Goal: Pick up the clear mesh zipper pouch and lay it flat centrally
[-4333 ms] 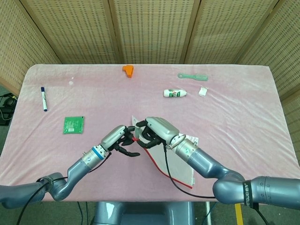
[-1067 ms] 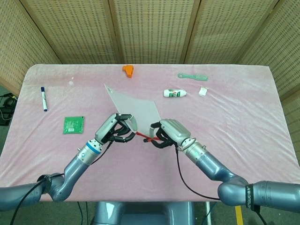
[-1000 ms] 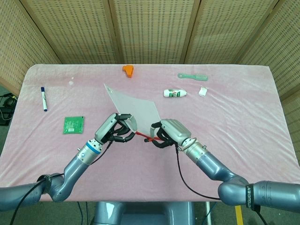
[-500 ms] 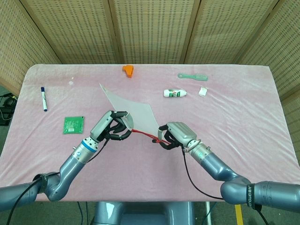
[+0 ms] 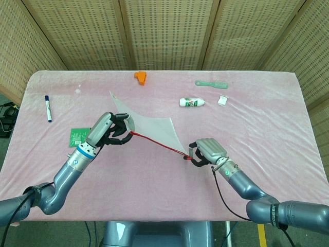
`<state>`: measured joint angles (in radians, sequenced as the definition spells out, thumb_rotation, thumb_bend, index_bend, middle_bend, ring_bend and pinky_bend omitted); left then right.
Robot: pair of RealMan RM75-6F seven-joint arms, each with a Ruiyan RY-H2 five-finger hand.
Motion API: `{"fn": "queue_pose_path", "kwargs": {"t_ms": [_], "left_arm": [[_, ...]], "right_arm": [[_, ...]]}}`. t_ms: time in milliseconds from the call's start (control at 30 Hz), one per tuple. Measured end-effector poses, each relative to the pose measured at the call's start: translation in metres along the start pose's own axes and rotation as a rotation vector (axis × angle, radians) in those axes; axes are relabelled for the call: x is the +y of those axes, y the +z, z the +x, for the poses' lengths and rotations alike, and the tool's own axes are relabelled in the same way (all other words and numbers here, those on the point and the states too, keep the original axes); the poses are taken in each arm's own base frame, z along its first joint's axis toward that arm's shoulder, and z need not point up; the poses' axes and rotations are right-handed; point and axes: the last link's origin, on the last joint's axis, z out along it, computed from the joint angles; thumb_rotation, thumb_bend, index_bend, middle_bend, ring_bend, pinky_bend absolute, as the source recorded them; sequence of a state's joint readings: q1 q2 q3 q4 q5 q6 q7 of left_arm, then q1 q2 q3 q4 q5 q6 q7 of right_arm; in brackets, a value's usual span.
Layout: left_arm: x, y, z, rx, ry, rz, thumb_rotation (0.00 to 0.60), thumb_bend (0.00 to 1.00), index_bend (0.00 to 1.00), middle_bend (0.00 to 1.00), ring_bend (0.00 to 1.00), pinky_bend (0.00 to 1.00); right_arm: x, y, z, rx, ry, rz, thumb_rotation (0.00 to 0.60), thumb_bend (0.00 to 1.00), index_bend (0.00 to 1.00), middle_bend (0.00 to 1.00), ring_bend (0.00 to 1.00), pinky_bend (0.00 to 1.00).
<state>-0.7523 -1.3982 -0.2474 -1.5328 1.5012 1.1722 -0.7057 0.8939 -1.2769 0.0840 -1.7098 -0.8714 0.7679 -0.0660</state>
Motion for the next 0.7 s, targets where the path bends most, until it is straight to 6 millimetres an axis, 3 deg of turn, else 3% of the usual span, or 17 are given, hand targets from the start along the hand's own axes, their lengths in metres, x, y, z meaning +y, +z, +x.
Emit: {"fn": "queue_pose_path", "kwargs": {"t_ms": [567,600,667,700], "left_arm": [[-0.015,-0.007,0.015,0.027,0.031,0.036,0.6,0.77,0.83,0.98,0.85,1.0],[-0.015,-0.007,0.014,0.026,0.03,0.036,0.6,0.75,0.81,0.98,0.85,1.0],[-0.014,-0.007,0.013,0.022,0.026,0.037,0.6,0.5,0.65,0.98,0.85,1.0],[-0.014,-0.008,0.012,0.016,0.024,0.036,0.6,0.27,0.43,0.98,0.85,1.0]], "right_arm": [[0.042,-0.01,0.013,0.032,-0.103,-0.114,0.6,1.0,0.91,1.0,0.95,1.0],[0.042,-0.011,0.014,0.033,-0.1,-0.114,0.6,1.0,0.9,1.0,0.95,1.0],[0.043,-0.011,0.014,0.035,-0.096,-0.114,0.6,0.93,0.77,1.0,0.95,1.0],[0.043,-0.011,0.015,0.038,-0.093,-0.113,0.6,0.77,0.59,0.99,0.95,1.0]]}}
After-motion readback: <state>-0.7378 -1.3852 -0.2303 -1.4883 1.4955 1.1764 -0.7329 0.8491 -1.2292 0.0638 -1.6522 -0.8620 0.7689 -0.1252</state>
